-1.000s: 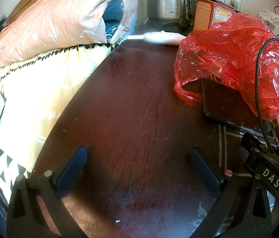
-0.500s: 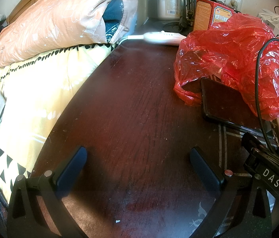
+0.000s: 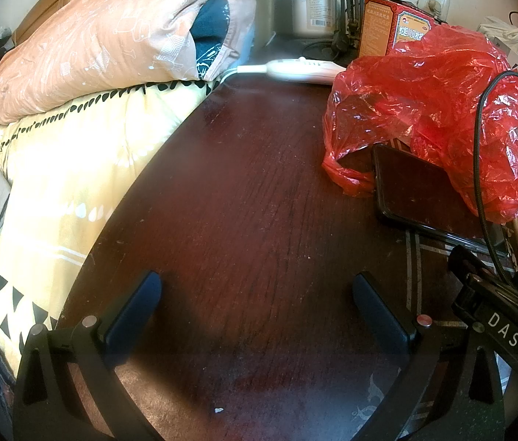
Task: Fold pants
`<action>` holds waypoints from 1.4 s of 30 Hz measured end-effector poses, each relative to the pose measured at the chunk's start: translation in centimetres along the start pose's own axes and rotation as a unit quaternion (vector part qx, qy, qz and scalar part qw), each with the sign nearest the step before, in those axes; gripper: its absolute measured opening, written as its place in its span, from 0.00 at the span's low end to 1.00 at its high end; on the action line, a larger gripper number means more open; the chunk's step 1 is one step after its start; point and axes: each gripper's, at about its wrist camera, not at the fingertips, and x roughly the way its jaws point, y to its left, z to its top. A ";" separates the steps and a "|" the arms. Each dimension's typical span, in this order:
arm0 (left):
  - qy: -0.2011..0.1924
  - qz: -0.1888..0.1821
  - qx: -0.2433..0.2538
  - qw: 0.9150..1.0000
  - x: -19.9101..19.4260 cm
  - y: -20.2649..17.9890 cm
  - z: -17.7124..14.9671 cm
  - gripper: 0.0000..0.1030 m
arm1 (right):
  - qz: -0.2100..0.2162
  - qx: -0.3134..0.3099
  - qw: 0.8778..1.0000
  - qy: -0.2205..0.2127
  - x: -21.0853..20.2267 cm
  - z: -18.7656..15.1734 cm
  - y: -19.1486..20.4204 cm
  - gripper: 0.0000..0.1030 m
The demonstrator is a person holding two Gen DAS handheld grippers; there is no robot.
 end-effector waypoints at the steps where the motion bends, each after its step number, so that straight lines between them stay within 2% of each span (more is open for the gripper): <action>1: 0.000 0.000 0.000 1.000 0.0 0.0 0.0 1.00 | 0.000 0.000 1.000 0.000 0.2 0.1 0.1 1.00; 22: 0.000 -0.001 0.004 1.000 0.3 0.0 0.1 1.00 | 0.000 -0.002 1.000 0.000 0.0 0.0 0.0 1.00; 24: 0.011 -0.014 0.014 1.000 0.2 0.3 0.1 1.00 | 0.009 -0.015 1.000 0.004 0.6 0.5 0.7 1.00; 26: 0.006 -0.015 0.001 1.000 -0.7 1.1 -0.1 1.00 | 0.025 -0.035 0.999 0.013 0.6 0.6 0.7 1.00; 28: -0.016 0.012 -0.001 1.000 -2.6 1.9 -0.4 1.00 | 0.029 -0.041 0.999 0.015 0.6 0.7 0.9 1.00; 31: -0.046 0.031 -0.016 0.998 -6.6 4.0 -1.0 1.00 | 0.047 -0.060 0.997 0.014 -1.0 -0.2 1.3 1.00; 34: -0.073 0.077 -0.021 0.994 -11.1 6.5 -1.8 1.00 | 0.069 -0.087 0.994 -0.013 -4.2 -1.0 2.2 1.00; 38: -0.108 0.165 -0.048 0.979 -17.6 11.6 -3.9 1.00 | 0.125 -0.130 0.982 -0.054 -9.8 -2.1 4.1 1.00; 42: -0.128 0.230 -0.104 0.959 -23.9 17.1 -7.4 1.00 | 0.185 -0.190 0.959 -0.104 -16.3 -3.7 7.1 1.00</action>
